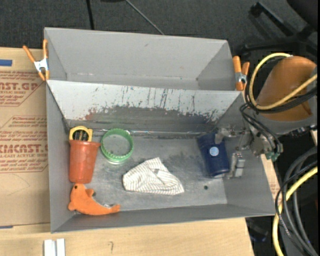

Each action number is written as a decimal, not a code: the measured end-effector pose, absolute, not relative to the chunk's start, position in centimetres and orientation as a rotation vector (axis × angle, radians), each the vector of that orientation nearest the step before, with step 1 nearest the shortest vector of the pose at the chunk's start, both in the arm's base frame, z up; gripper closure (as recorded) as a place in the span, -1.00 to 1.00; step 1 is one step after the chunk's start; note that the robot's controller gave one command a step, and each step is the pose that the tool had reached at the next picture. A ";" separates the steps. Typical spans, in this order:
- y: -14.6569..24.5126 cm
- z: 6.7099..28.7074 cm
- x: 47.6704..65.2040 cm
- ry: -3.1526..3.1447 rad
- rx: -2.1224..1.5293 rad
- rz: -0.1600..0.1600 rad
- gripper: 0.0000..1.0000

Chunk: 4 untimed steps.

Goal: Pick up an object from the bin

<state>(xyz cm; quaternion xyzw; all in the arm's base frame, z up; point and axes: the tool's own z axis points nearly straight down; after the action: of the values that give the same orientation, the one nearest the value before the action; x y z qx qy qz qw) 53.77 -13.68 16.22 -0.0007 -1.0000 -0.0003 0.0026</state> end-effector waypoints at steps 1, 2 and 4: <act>-13.6 16.7 53.9 -3.143 0.001 0.001 -1.00; -11.6 11.9 56.5 -3.149 0.099 0.003 -1.00; -10.7 7.6 58.0 -3.145 0.017 -0.005 1.00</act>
Offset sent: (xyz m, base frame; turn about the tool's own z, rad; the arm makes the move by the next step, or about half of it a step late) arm 0.0443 0.0384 -0.0877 -0.1169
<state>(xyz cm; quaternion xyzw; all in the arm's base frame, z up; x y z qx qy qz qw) 58.02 -10.71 7.60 0.0053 -1.0000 -0.0017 -0.0018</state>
